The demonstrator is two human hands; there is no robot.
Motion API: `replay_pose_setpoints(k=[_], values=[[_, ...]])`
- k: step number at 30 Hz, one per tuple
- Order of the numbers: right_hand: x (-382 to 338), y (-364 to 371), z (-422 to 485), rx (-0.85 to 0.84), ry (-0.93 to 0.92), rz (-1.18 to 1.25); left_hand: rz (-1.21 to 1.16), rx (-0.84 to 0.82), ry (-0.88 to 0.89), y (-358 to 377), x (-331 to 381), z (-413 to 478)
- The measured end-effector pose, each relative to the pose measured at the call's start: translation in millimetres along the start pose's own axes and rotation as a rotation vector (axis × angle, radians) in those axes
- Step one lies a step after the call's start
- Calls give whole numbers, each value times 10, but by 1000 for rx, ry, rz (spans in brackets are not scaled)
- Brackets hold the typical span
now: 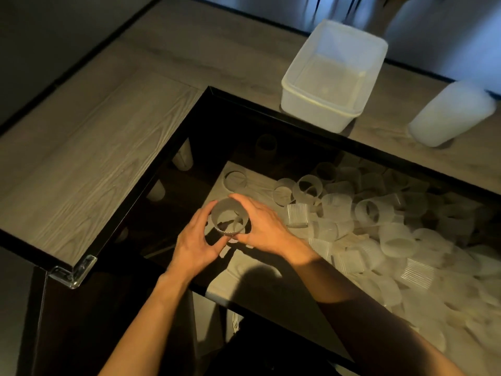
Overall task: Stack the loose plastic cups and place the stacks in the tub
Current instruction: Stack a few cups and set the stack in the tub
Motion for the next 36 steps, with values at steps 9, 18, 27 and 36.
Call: replay_pose_setpoints(k=[9, 18, 27, 36], values=[[-93, -1016, -509, 224, 10, 42, -4, -18, 336, -229, 993, 302], [62, -2210, -1474, 420, 69, 55, -172, -75, 539, 36, 2410, 427], [144, -3245, -2272, 539, 50, 70, -200, -59, 678, 139, 3689, 515], [14, -4025, -2395, 620, -44, 36, -190, 49, 765, -100, 4469, 724]])
Point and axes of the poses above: each hand's wrist, its own z-axis towards the middle knuckle, its own y-axis out of the palm, x = y × z, the point moved 5 cm from there along z, towards the middle knuckle, and after that the axes turned 9 degrees about z, right-handed, at the moved point
